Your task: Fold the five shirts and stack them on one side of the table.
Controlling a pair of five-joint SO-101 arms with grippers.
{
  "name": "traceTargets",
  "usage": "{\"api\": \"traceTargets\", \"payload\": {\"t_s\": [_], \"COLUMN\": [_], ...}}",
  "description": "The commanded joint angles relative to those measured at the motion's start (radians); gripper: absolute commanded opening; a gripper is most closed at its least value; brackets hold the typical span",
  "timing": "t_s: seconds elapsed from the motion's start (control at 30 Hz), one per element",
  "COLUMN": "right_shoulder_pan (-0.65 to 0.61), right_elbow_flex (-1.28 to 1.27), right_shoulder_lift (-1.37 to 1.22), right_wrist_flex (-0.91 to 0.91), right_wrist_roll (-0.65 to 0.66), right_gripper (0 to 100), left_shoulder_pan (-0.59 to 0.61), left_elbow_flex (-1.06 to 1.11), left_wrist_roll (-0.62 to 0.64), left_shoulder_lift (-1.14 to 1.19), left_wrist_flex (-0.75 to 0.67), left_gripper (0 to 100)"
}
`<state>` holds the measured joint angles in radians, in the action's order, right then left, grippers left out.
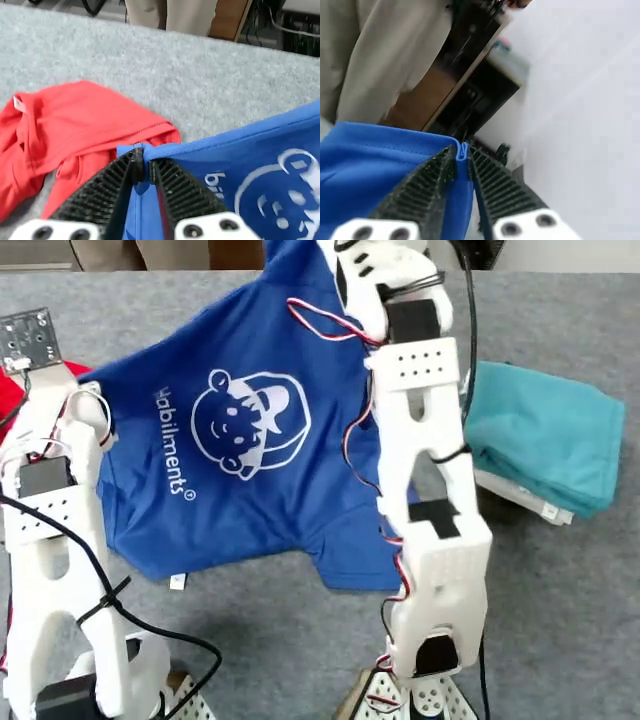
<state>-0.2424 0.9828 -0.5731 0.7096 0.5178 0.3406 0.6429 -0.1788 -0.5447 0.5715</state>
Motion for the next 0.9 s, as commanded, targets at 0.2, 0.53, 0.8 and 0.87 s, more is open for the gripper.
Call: {"api": "traceTargets", "payload": {"t_s": [0.2,0.53,0.8,0.87], "right_shoulder_pan": [-0.002,0.047,0.101,0.108], "right_elbow_flex": [0.228,0.464,0.463,0.401], "right_shoulder_lift": [-0.031,-0.039,-0.008,0.027], "right_wrist_flex": [0.548,1.046,1.079,1.079], "right_wrist_roll": [0.058,0.173,0.163,0.155], "right_gripper": [0.3,0.3,0.3,0.3], "left_shoulder_pan": [0.052,0.025,-0.026,-0.043], "left_elbow_flex": [-0.015,0.114,0.256,0.292], "left_wrist_roll": [-0.048,-0.126,-0.157,-0.157], "left_shoulder_lift": [-0.007,-0.007,-0.107,-0.180], "left_wrist_flex": [0.110,0.198,0.299,0.336], "left_gripper": [2,2,2,2]}}
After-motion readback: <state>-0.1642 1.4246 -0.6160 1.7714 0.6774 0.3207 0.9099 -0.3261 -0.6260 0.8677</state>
